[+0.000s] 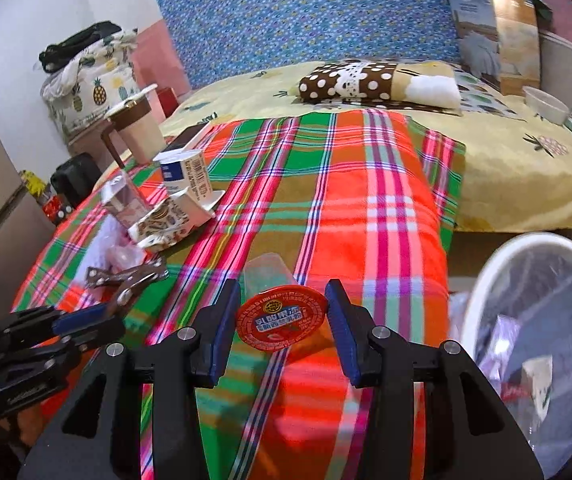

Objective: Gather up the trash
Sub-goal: 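Carry the wrapper and red cap over the white bin and open both tools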

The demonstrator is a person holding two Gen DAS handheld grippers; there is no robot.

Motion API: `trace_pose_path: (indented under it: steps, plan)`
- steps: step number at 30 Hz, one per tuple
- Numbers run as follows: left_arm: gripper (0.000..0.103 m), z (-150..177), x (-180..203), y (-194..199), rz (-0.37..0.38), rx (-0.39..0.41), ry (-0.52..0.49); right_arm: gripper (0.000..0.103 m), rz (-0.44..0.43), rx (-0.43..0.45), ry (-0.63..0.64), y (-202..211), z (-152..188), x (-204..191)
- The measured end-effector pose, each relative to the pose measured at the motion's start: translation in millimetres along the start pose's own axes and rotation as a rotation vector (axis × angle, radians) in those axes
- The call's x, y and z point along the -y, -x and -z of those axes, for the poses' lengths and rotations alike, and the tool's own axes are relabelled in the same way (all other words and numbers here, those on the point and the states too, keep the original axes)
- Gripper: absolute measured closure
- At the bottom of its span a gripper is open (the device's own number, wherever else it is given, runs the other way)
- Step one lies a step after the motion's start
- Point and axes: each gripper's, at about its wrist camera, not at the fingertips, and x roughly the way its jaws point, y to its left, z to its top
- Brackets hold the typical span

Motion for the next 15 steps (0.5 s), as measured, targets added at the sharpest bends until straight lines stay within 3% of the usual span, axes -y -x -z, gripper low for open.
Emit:
trace_pose_path:
  steps: [15]
  plan:
    - [0.081, 16.5, 54.4, 16.0, 0.055, -0.007, -0.078, 0.057, 0.034, 0.05, -0.067, 45.0, 35.4, 11.5]
